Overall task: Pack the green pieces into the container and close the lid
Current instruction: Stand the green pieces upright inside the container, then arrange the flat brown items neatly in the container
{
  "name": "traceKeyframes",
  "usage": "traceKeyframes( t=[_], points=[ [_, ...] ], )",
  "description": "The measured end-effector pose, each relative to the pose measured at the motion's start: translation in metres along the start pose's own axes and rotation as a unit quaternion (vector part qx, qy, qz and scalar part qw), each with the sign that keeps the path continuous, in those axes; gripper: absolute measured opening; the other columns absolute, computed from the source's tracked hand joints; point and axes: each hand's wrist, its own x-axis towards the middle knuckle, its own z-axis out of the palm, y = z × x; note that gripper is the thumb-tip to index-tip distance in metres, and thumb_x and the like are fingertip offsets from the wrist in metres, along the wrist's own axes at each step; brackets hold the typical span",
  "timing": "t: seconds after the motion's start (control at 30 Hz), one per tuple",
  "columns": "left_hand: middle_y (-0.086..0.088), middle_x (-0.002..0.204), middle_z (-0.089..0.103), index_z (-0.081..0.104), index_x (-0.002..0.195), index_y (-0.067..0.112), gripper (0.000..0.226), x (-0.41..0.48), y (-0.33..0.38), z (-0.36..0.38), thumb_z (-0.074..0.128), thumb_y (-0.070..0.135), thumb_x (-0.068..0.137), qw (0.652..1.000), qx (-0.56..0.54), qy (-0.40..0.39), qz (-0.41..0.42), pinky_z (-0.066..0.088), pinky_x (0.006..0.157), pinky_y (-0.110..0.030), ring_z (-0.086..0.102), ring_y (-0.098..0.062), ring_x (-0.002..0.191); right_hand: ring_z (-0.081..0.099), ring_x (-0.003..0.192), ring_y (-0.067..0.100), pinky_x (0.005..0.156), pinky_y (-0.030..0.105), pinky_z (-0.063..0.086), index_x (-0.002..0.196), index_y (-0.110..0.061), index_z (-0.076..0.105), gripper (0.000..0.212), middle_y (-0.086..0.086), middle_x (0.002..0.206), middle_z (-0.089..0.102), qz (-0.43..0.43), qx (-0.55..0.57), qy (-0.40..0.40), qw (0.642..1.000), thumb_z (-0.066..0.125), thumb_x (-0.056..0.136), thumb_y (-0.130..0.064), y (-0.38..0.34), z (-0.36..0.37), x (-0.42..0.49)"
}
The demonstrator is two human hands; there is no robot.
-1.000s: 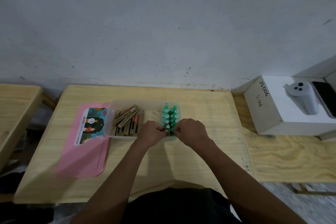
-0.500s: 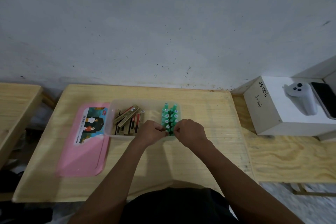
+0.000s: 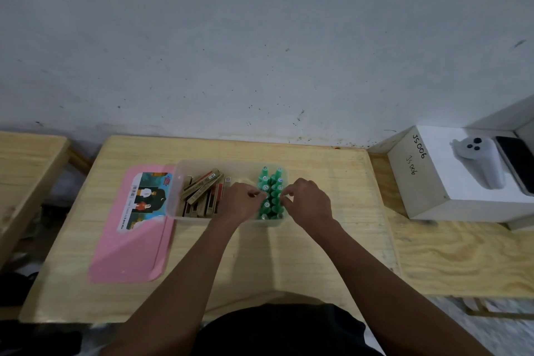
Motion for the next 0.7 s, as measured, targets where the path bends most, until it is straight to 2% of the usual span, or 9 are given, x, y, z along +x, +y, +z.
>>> traceKeyframes(
  t=[0.17, 0.3, 0.4, 0.47, 0.5, 0.57, 0.63, 0.7],
  points=[
    [-0.002, 0.084, 0.076, 0.077, 0.087, 0.016, 0.024, 0.001, -0.001, 0.006, 0.063, 0.035, 0.084, 1.0, -0.006, -0.005, -0.016, 0.058, 0.079, -0.039, 0.07, -0.017, 0.077, 0.055, 0.102, 0.017, 0.075, 0.033, 0.048, 0.105, -0.031, 0.071, 0.018, -0.003, 0.107, 0.062, -0.002, -0.004, 0.001, 1.0, 0.06, 0.092, -0.034, 0.0, 0.001, 0.002],
    [-0.004, 0.084, 0.076, 0.077, 0.088, 0.014, 0.025, -0.004, 0.0, 0.001, 0.062, 0.035, 0.086, 1.0, -0.027, 0.006, -0.012, 0.053, 0.07, -0.026, 0.067, -0.013, 0.072, 0.056, 0.1, 0.016, 0.076, 0.033, 0.049, 0.109, -0.031, 0.07, 0.022, -0.003, 0.106, 0.062, -0.006, 0.003, 0.009, 1.0, 0.056, 0.093, -0.038, 0.002, -0.001, 0.001],
    [-0.002, 0.087, 0.075, 0.075, 0.094, 0.013, 0.025, -0.012, -0.002, -0.017, 0.06, 0.033, 0.088, 0.997, -0.042, 0.072, -0.009, 0.043, 0.067, -0.02, 0.066, -0.012, 0.076, 0.056, 0.101, 0.013, 0.076, 0.031, 0.049, 0.111, -0.031, 0.068, 0.023, -0.006, 0.106, 0.061, -0.012, 0.029, 0.022, 0.999, 0.054, 0.093, -0.039, 0.001, -0.005, 0.001],
    [-0.002, 0.083, 0.074, 0.075, 0.092, 0.015, 0.023, -0.014, -0.011, -0.035, 0.06, 0.032, 0.089, 0.986, -0.017, 0.167, -0.008, 0.042, 0.066, -0.019, 0.066, -0.014, 0.076, 0.056, 0.099, 0.011, 0.074, 0.029, 0.047, 0.11, -0.032, 0.067, 0.022, -0.008, 0.106, 0.061, -0.03, 0.06, 0.02, 0.998, 0.055, 0.093, -0.038, -0.001, -0.006, 0.001],
    [-0.003, 0.087, 0.074, 0.074, 0.094, 0.016, 0.023, -0.015, -0.017, -0.045, 0.06, 0.032, 0.089, 0.975, 0.008, 0.222, -0.011, 0.044, 0.068, -0.02, 0.067, -0.016, 0.08, 0.056, 0.098, 0.011, 0.073, 0.028, 0.047, 0.109, -0.032, 0.068, 0.021, -0.008, 0.107, 0.061, -0.042, 0.076, 0.014, 0.996, 0.055, 0.093, -0.037, -0.004, -0.006, 0.001],
    [-0.009, 0.108, 0.069, 0.07, 0.108, 0.014, 0.03, -0.015, -0.033, -0.062, 0.06, 0.035, 0.088, 0.954, 0.056, 0.29, -0.057, 0.049, 0.083, -0.03, 0.063, -0.024, 0.1, 0.056, 0.097, 0.01, 0.075, 0.028, 0.048, 0.108, -0.031, 0.068, 0.021, -0.009, 0.109, 0.061, -0.067, 0.101, -0.003, 0.993, 0.056, 0.092, -0.037, -0.01, -0.007, 0.001],
    [-0.015, 0.124, 0.059, 0.063, 0.12, 0.011, 0.04, -0.014, -0.049, -0.075, 0.059, 0.035, 0.089, 0.945, 0.077, 0.293, -0.126, 0.048, 0.094, -0.043, 0.054, -0.032, 0.114, 0.056, 0.099, 0.01, 0.077, 0.028, 0.048, 0.108, -0.029, 0.069, 0.021, -0.008, 0.108, 0.061, -0.098, 0.123, -0.014, 0.988, 0.057, 0.092, -0.036, -0.017, -0.006, 0.001],
    [-0.021, 0.123, 0.058, 0.06, 0.122, 0.006, 0.043, -0.011, -0.068, -0.083, 0.057, 0.034, 0.09, 0.943, 0.097, 0.265, -0.174, 0.048, 0.093, -0.045, 0.056, -0.037, 0.113, 0.054, 0.095, 0.006, 0.075, 0.025, 0.046, 0.108, -0.03, 0.069, 0.021, -0.01, 0.105, 0.06, -0.126, 0.139, -0.025, 0.982, 0.057, 0.092, -0.036, -0.025, -0.004, 0.003]
  ],
)
